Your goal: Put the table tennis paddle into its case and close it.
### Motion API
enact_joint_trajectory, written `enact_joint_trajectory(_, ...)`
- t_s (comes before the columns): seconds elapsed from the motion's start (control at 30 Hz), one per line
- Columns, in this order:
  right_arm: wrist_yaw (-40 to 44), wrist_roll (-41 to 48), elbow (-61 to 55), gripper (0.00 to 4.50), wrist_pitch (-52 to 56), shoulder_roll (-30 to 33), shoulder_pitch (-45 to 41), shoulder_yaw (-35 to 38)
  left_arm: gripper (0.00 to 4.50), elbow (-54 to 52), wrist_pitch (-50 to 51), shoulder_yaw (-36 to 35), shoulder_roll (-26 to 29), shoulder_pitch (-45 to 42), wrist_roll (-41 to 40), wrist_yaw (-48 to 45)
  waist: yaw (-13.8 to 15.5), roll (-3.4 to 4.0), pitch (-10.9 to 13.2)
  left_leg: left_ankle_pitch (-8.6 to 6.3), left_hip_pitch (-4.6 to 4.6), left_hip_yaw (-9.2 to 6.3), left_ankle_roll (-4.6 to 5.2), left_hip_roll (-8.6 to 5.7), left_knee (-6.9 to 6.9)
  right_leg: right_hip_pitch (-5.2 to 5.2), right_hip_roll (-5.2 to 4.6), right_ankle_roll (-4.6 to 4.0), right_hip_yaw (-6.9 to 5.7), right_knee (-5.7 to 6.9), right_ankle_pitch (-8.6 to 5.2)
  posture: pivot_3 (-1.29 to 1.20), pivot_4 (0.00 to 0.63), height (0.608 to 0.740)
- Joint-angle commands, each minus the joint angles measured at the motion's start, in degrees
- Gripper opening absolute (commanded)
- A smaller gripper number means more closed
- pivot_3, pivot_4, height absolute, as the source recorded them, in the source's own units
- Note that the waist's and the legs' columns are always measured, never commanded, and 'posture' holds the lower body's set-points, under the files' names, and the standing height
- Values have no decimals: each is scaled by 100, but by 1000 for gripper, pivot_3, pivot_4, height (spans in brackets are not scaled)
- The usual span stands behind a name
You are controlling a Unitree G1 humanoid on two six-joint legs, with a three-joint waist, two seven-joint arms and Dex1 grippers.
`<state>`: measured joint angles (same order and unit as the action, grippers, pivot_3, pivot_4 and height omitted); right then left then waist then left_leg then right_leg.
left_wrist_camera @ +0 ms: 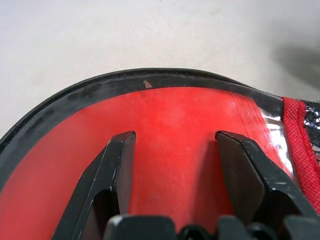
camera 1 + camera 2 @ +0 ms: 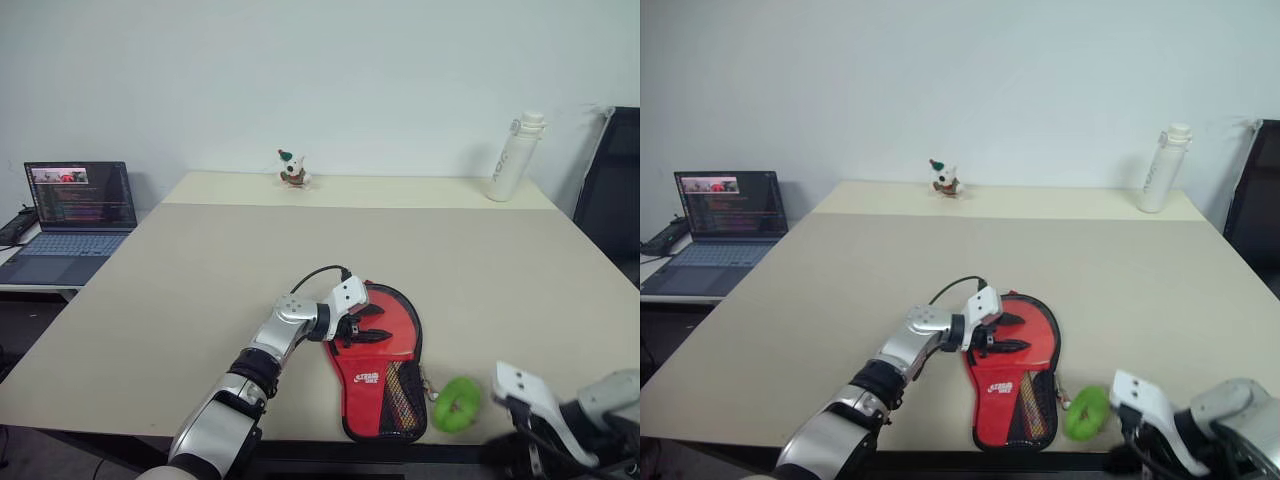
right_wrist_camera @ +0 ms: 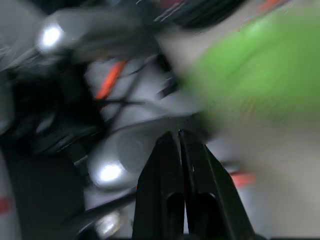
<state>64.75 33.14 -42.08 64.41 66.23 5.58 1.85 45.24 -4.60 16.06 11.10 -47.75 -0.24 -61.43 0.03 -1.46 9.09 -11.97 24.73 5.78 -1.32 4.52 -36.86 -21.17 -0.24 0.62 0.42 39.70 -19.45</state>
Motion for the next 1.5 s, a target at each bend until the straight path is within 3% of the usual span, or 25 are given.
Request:
enact_joint_trajectory(0.03, 161, 390, -403, 25, -58, 181, 242, 396, 2769, 191, 27, 187, -16, 122, 251, -12, -15, 0, 0, 0, -1, -1, 0, -2, -2, 0, 0, 20, 1, 3, -10, 0, 150, 740)
enact_joint_trajectory(0.17, 119, 624, -512, 25, -194, 154, 344, 478, 2769, 175, 26, 192, -24, 151, 268, -19, -17, -4, -3, 0, -2, -13, 1, -1, -3, 5, 3, 26, -4, 2, -9, 0, 150, 740)
enact_joint_trajectory(0.37, -299, 713, 234, 25, -335, -338, -524, 397, 2769, 157, 22, 193, -7, 164, 292, -33, -19, -11, -6, 0, -3, -13, 1, -2, -6, 6, 3, 28, -1, 3, -8, 0, 150, 740)
enact_joint_trajectory(0.5, -423, 530, 561, 1285, -585, -426, -782, 242, 2769, 114, 23, 194, 9, 188, 301, -29, -14, -11, -6, 0, -2, -13, 1, -1, -3, 5, 4, 19, 0, 2, -4, 0, 150, 740)
enact_joint_trajectory(0.67, -1129, 129, 1259, 2915, -788, -986, -1301, 20, 2769, 46, 42, 194, 22, 232, 295, -26, -20, -10, -8, 1, -3, -12, 1, 0, -7, 6, 4, 21, 6, 5, -5, 0, 150, 740)
enact_joint_trajectory(0.87, -1705, -644, 2179, 2915, -1265, -1387, -1800, -354, 2769, -18, 69, 203, 29, 272, 302, -25, -20, -8, -10, 2, -3, -9, -1, 3, -6, 3, 4, 12, 8, 8, 1, 0, 150, 740)
enact_joint_trajectory(1.03, -1432, -910, 2341, 2915, -1539, -1169, -1605, -586, 2769, -78, 100, 198, 33, 294, 303, -28, -15, -7, -10, 2, -3, -4, -2, 2, -4, 1, 4, 5, 13, 7, 4, 0, 150, 740)
enact_joint_trajectory(1.2, -865, -616, 2220, 2915, -1435, -868, -1264, -536, 2769, -112, 119, 193, 46, 316, 306, -18, -18, -6, -13, 1, -4, -1, 0, 0, -5, 3, 5, 5, 16, 7, 4, 0, 150, 740)
enact_joint_trajectory(1.37, -1066, -983, 2304, 2915, -1569, -960, -1278, -854, 2769, -167, 159, 198, 51, 343, 297, -43, -19, -10, -21, 1, -7, -2, 0, 1, -6, 5, 7, 5, 16, 8, 4, 0, 150, 740)
enact_joint_trajectory(1.5, -1249, -1024, 2170, 1987, -1444, -1211, -1463, -968, 2769, -172, 156, 222, 73, 352, 295, -135, -44, -44, -57, 1, -14, -1, 0, 5, -5, 8, 8, 5, 17, 10, 4, 0, 150, 740)
